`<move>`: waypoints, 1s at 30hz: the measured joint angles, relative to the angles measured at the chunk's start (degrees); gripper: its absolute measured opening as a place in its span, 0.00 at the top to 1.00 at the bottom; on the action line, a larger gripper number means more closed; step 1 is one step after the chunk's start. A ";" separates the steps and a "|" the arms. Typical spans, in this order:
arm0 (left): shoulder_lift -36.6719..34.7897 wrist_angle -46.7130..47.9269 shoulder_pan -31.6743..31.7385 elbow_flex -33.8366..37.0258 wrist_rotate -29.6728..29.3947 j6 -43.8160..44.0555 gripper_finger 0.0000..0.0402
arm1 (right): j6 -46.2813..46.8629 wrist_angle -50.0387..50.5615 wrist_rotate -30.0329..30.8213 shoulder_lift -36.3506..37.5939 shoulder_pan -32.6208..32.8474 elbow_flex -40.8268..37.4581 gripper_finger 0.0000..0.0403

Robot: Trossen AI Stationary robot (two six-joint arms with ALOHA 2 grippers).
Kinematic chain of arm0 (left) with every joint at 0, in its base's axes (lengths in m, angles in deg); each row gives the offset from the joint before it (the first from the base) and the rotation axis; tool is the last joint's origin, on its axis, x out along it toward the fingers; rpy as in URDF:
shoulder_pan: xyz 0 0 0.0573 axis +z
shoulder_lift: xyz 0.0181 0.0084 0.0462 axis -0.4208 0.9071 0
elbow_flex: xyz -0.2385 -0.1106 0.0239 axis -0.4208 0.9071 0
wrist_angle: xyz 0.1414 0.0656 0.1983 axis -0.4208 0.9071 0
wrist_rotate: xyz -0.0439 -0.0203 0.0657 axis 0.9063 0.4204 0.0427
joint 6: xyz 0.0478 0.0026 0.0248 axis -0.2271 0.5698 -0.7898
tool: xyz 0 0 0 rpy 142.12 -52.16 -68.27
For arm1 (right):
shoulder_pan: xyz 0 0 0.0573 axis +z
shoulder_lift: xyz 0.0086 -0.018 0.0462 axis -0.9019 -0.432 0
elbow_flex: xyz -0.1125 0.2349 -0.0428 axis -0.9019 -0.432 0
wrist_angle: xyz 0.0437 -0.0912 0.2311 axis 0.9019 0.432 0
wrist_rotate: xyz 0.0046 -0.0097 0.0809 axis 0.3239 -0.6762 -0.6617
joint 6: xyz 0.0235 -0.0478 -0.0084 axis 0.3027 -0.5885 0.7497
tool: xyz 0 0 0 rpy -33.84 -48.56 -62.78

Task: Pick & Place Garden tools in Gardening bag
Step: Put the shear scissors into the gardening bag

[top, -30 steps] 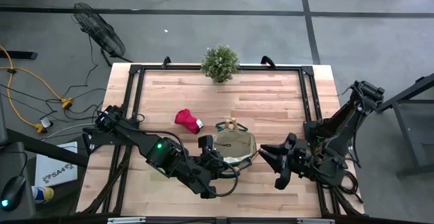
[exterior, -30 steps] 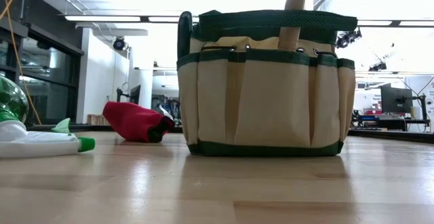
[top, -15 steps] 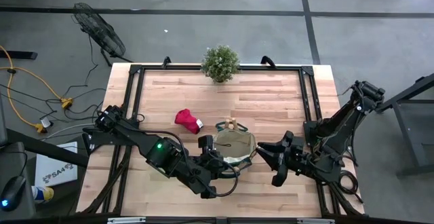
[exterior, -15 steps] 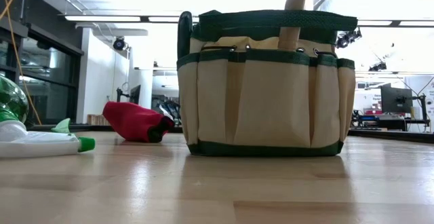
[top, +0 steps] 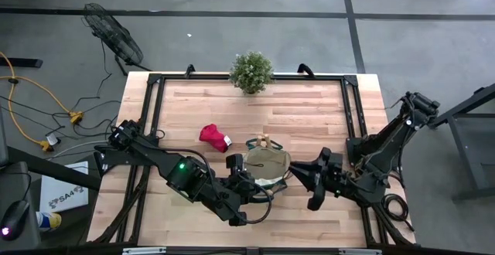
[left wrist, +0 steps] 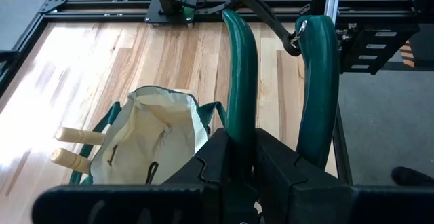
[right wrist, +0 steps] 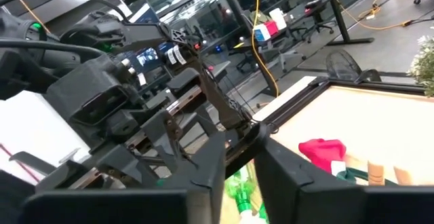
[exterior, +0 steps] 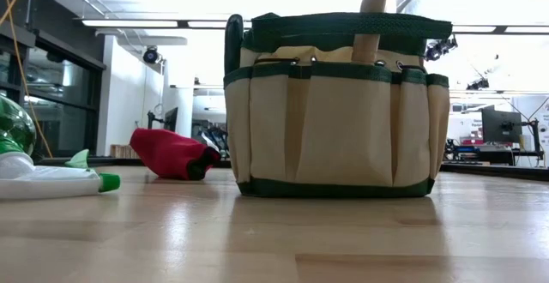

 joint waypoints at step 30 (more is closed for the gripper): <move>0.00 0.00 0.00 0.00 0.74 0.33 0.89 | -0.48 -0.04 -4.31 0.00 0.00 -0.01 0.99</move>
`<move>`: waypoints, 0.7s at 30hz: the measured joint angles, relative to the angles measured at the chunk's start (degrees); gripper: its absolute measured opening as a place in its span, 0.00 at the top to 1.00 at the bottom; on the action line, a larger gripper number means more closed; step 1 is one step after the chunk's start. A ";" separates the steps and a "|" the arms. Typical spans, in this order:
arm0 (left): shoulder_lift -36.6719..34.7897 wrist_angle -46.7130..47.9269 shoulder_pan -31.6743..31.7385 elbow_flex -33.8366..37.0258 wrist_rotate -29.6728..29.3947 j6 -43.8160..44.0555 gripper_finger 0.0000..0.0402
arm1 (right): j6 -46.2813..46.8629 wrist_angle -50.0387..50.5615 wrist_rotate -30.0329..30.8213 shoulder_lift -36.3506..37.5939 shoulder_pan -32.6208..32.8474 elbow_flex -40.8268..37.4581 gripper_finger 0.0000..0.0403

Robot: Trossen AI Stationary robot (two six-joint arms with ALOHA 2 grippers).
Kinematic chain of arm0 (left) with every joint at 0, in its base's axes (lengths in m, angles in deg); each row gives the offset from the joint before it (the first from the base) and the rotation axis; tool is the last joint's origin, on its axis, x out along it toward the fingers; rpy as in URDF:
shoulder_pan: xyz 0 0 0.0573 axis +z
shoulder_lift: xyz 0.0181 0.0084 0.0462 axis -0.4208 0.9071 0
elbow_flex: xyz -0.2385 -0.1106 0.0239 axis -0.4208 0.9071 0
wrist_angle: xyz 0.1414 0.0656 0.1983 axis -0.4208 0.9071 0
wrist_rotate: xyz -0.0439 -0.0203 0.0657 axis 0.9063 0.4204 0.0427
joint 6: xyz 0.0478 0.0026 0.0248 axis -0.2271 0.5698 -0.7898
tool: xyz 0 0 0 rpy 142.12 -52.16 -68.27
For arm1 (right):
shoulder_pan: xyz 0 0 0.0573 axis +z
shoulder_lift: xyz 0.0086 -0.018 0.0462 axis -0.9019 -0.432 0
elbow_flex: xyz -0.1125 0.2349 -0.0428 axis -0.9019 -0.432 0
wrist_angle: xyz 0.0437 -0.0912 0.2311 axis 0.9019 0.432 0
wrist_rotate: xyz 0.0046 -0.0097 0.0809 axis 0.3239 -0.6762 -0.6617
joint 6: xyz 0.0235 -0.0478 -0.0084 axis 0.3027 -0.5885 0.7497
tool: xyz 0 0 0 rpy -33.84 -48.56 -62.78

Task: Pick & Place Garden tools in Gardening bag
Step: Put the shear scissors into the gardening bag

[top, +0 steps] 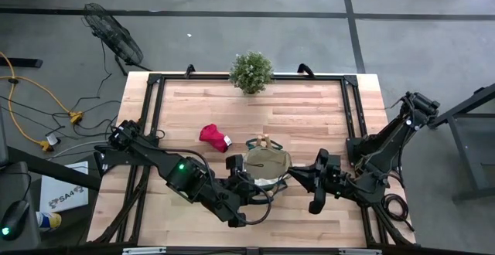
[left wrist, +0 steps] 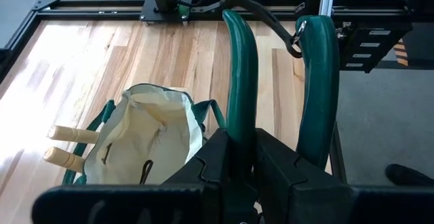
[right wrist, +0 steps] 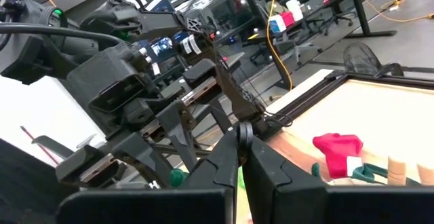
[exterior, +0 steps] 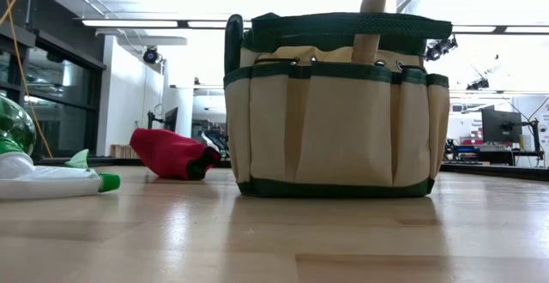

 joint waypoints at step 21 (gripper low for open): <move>0.00 0.00 0.07 0.00 -0.97 0.00 0.89 | -3.85 -3.47 -22.82 -0.58 -5.35 -0.07 0.99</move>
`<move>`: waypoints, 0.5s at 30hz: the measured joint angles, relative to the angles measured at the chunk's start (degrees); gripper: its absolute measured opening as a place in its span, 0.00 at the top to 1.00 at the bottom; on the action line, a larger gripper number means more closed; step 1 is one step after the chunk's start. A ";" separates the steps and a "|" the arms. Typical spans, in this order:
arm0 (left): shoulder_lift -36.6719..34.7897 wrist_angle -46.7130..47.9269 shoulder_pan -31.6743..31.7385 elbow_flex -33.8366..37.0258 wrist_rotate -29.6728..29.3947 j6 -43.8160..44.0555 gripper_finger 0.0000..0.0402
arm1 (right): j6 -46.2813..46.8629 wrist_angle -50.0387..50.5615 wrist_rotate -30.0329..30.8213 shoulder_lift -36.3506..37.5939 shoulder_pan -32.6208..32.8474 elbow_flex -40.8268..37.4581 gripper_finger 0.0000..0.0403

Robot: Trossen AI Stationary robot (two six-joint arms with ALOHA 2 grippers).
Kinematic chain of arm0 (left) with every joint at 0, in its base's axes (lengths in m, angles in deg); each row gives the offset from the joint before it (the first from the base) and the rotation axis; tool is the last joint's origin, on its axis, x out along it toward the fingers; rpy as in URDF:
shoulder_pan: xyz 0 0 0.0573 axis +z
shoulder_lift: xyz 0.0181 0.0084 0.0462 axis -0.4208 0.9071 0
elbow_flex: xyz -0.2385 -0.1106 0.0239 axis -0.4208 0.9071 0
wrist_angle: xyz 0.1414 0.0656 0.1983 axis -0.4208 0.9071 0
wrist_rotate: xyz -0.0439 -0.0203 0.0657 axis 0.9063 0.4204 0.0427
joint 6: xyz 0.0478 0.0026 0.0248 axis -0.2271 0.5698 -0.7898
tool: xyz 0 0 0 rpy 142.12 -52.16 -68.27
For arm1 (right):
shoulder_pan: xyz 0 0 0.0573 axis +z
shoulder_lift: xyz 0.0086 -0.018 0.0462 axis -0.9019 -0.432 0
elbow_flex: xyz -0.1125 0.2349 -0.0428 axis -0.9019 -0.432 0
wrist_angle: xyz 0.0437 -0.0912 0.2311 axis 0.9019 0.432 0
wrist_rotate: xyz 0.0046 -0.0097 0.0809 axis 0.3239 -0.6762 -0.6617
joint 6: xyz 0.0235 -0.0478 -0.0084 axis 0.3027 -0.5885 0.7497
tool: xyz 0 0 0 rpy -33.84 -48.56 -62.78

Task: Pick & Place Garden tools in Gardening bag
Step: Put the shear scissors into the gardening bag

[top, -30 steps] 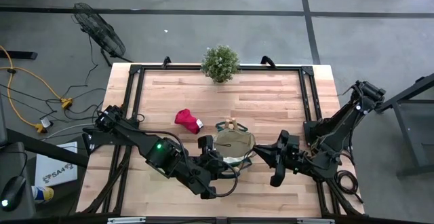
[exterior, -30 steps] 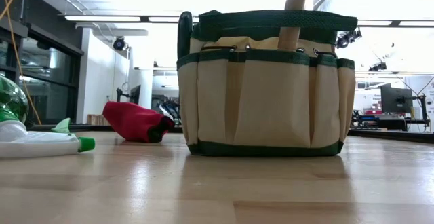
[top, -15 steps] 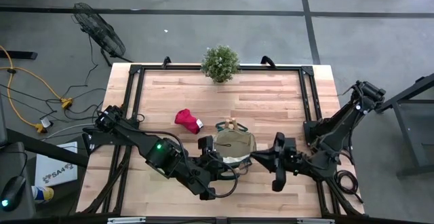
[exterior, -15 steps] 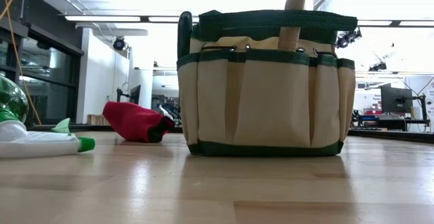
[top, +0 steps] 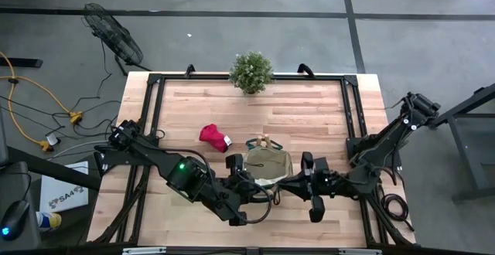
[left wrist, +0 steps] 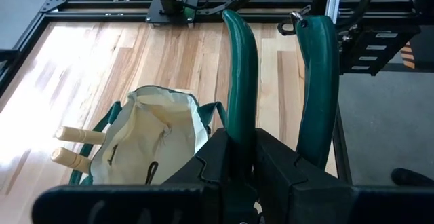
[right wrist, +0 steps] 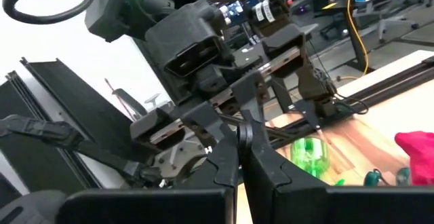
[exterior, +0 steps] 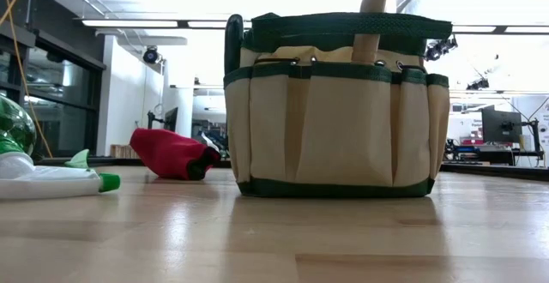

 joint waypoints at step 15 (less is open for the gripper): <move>0.00 0.00 0.00 0.00 0.05 0.00 0.82 | -0.37 -1.29 -0.73 -0.07 -0.37 0.01 0.99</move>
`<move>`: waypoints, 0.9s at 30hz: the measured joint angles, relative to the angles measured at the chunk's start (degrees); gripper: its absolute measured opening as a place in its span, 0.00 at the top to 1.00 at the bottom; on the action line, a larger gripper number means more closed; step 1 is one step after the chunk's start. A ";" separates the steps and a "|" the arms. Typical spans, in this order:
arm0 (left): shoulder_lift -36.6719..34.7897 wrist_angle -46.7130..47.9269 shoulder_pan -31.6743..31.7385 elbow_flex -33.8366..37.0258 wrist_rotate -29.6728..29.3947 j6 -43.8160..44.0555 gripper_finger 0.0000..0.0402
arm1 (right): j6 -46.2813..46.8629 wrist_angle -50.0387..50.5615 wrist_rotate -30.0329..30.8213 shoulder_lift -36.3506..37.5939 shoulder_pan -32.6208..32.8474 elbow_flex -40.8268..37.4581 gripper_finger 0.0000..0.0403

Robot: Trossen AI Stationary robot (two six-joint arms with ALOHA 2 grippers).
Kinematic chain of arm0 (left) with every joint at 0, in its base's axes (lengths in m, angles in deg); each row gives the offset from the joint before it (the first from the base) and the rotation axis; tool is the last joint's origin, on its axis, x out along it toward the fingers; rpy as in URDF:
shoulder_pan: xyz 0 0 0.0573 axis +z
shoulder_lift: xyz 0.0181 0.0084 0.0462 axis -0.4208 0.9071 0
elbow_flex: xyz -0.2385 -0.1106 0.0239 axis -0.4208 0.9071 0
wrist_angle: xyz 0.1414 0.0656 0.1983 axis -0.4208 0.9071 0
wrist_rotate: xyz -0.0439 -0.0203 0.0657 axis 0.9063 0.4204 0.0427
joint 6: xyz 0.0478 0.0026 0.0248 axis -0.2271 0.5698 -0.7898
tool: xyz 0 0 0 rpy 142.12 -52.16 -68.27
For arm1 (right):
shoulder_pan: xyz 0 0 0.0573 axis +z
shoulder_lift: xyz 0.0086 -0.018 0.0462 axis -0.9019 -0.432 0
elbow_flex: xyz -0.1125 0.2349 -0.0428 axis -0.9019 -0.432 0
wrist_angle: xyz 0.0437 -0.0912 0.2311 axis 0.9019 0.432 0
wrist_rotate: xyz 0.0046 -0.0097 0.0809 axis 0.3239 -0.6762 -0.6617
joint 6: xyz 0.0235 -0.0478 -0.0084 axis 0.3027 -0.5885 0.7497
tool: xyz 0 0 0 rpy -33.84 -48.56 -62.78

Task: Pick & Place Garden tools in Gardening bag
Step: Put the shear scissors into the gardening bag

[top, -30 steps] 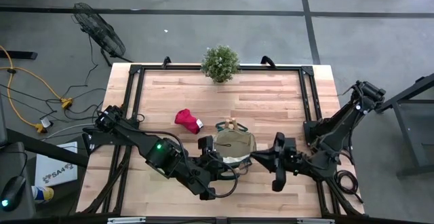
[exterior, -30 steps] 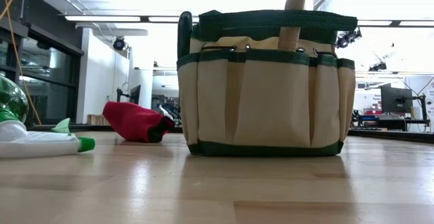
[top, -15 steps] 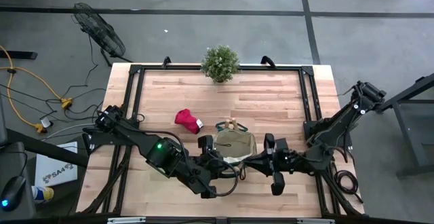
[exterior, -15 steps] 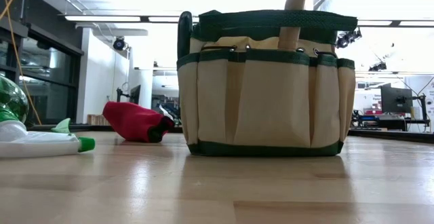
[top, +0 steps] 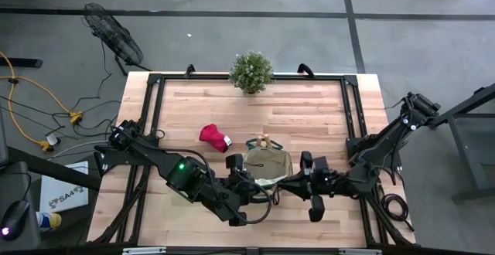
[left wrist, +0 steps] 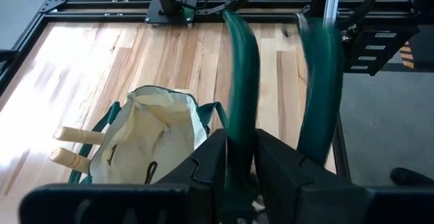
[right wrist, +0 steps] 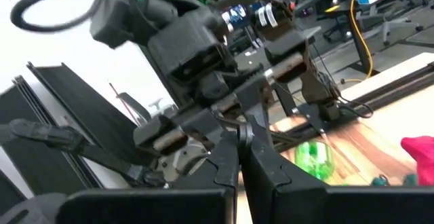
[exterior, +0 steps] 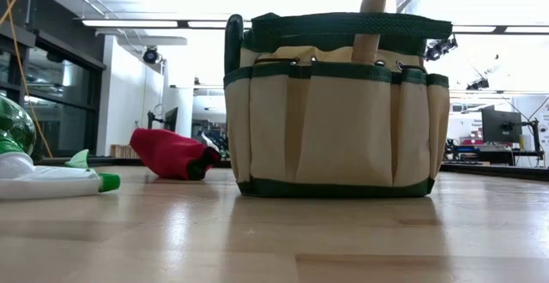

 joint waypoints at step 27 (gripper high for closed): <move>0.00 -0.39 0.00 0.00 -0.11 0.02 0.77 | -6.42 -2.87 1.33 8.28 2.94 0.02 0.99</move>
